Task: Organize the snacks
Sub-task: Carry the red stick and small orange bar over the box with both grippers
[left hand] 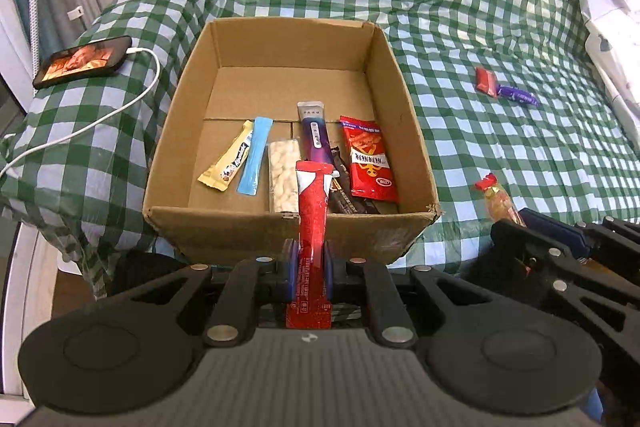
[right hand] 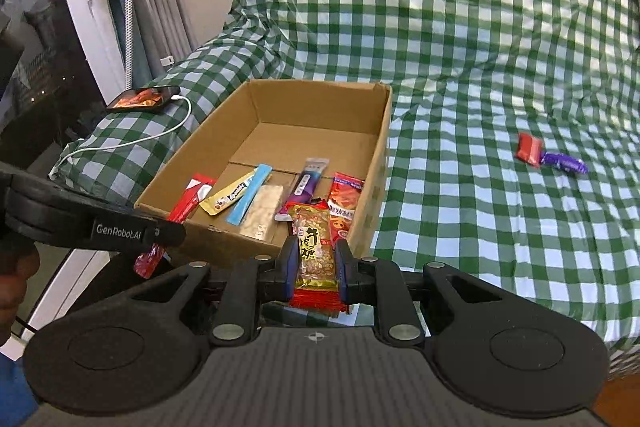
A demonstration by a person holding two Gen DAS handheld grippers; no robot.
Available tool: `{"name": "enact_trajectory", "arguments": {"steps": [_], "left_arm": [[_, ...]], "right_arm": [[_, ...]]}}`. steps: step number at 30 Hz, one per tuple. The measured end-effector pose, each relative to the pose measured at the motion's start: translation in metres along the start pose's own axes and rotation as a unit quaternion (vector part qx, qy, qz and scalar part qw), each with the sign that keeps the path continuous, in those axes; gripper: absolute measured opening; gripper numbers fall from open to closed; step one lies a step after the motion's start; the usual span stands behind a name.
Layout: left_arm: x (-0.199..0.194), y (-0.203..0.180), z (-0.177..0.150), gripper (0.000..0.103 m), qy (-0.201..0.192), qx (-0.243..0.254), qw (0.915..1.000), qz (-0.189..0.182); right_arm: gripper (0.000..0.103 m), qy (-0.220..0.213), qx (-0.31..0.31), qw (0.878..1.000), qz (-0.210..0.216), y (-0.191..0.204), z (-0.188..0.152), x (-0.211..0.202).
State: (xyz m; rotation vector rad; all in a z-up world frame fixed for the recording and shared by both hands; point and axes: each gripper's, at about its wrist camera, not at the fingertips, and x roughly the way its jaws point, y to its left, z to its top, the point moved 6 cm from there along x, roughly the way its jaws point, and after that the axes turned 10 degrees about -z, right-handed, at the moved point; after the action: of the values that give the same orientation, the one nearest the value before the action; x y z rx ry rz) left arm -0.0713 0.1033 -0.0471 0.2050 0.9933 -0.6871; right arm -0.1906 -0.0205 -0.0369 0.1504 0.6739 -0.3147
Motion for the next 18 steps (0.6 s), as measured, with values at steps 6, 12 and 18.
{"name": "enact_trajectory", "arguments": {"steps": [6, 12, 18], "left_arm": [[-0.009, -0.002, -0.005, 0.015, -0.013, 0.0, 0.9999, -0.008], [-0.017, 0.0, -0.007, 0.015, -0.022, -0.002, 0.9997, -0.008], [-0.02, -0.003, -0.009, 0.015, -0.026, 0.0, 0.9996, -0.007]], "right_arm": [[0.02, -0.009, -0.01, 1.0, -0.006, 0.007, -0.001, -0.013], [0.02, -0.017, -0.017, 1.0, -0.007, 0.012, 0.0, -0.019], [0.02, -0.019, -0.016, 1.0, -0.007, 0.012, -0.001, -0.022]]}}
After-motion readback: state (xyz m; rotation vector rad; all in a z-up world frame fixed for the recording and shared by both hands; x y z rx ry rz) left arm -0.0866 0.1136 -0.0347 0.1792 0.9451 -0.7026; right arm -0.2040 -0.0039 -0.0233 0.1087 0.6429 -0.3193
